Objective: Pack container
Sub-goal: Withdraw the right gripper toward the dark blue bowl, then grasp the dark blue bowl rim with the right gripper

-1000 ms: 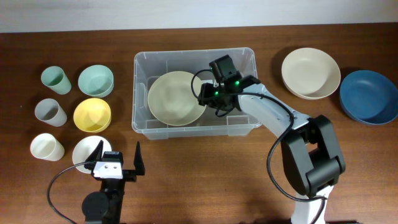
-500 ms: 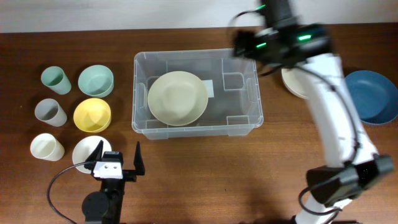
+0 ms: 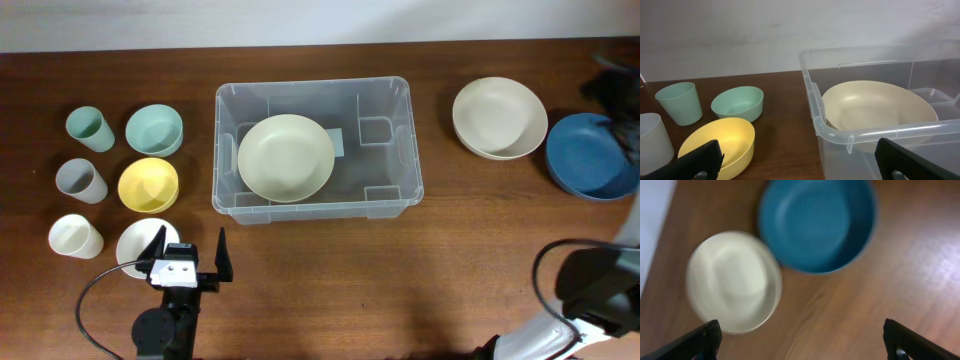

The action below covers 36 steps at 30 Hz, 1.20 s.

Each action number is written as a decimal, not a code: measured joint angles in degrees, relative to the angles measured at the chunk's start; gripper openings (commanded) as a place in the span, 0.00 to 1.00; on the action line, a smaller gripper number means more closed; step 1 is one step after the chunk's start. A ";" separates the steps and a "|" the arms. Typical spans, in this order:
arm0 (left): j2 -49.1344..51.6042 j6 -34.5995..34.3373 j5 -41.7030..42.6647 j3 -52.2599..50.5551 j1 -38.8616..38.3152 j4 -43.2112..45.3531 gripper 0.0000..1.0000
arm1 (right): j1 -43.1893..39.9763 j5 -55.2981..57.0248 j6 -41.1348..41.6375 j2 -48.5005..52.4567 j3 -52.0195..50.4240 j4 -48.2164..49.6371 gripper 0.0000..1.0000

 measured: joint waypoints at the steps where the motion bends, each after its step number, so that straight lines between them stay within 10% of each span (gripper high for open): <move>1: -0.02 0.00 0.00 0.00 0.00 0.00 0.99 | -1.66 -0.52 0.22 0.44 -0.83 0.31 0.99; 36: -0.02 0.00 0.00 0.00 0.00 -0.02 0.99 | -11.45 -4.15 1.75 9.42 -30.36 27.56 0.98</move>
